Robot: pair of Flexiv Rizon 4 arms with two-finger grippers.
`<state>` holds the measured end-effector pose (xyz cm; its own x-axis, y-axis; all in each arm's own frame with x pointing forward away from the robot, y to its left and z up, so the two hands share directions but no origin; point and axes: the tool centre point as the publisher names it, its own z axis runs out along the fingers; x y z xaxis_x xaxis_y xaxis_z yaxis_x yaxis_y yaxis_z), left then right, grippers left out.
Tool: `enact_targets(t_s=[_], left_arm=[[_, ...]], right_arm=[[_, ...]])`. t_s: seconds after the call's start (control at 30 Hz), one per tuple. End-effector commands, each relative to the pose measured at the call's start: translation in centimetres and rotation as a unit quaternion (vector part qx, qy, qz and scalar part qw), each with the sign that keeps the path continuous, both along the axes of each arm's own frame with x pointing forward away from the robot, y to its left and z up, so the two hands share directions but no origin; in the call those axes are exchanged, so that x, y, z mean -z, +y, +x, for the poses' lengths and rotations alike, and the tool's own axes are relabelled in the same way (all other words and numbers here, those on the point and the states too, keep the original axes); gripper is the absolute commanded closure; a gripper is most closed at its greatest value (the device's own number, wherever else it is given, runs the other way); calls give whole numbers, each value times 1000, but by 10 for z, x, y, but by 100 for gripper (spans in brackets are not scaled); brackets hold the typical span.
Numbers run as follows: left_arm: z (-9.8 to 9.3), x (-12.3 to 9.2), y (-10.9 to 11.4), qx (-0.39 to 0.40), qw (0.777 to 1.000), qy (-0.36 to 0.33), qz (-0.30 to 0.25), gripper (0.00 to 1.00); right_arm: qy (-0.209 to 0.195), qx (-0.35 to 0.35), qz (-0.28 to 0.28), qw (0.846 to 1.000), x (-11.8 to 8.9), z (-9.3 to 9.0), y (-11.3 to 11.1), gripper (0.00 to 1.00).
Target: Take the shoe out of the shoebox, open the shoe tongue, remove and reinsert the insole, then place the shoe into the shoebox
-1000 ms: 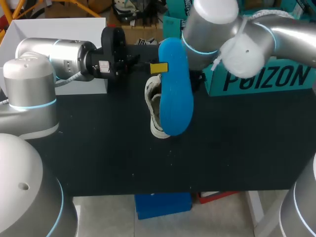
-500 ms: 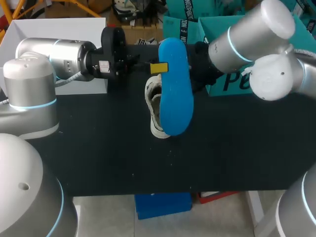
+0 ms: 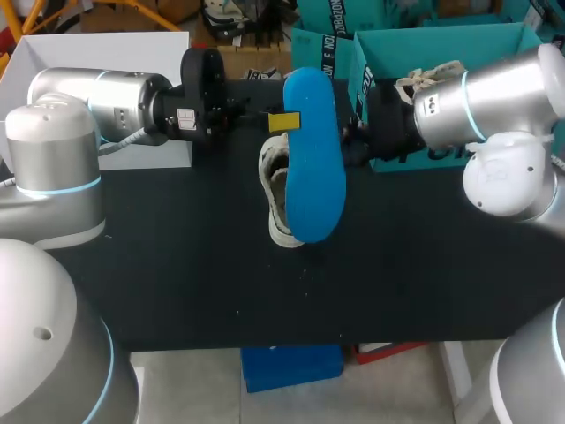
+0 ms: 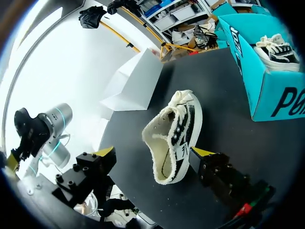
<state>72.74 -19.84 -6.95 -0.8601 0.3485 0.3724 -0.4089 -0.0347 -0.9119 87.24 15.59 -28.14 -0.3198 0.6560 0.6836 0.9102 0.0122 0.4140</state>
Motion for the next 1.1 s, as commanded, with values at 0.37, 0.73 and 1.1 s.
enact_targets(t_s=[0.37,0.73,1.1], left_arm=[[-1,1,-1,-2,1000,-1,0,100],[-1,1,-1,-2,1000,-1,0,100],[-1,1,-1,-2,1000,-1,0,100]], right_arm=[[39,-3,160,986,-11,4,-13,0],[46,-13,210,977,-28,1,-17,0],[66,-16,240,968,-44,-15,-26,0]])
